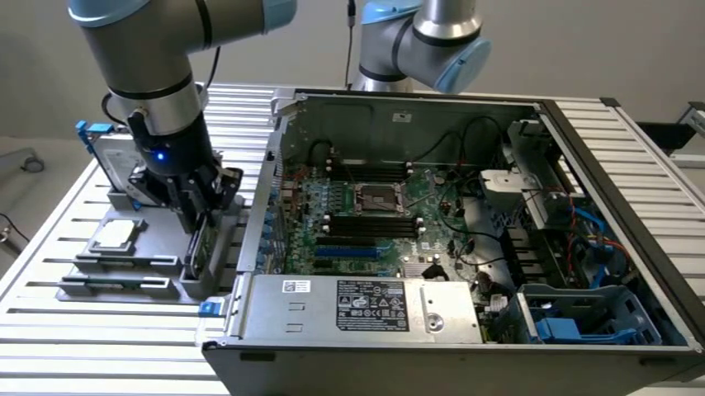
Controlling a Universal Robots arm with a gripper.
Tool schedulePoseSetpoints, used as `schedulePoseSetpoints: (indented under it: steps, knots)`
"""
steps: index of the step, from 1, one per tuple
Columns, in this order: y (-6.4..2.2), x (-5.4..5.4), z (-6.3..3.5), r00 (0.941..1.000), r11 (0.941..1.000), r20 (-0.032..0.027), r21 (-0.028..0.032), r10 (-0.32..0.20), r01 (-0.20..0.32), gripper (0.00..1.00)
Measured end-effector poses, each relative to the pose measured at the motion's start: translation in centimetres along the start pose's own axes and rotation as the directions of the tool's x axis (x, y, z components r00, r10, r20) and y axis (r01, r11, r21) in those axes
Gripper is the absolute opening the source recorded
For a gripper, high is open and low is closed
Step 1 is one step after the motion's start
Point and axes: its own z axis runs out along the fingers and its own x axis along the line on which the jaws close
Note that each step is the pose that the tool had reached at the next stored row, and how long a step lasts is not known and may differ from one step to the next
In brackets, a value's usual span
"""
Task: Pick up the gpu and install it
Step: 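Pick up the gpu and move the gpu toward the slot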
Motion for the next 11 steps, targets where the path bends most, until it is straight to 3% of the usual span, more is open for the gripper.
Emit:
schedulePoseSetpoints:
  steps: [11]
  knots:
    - [0.0,-0.27,0.19,1.0,1.0,-0.0001,0.0019,0.0,0.0,0.36]
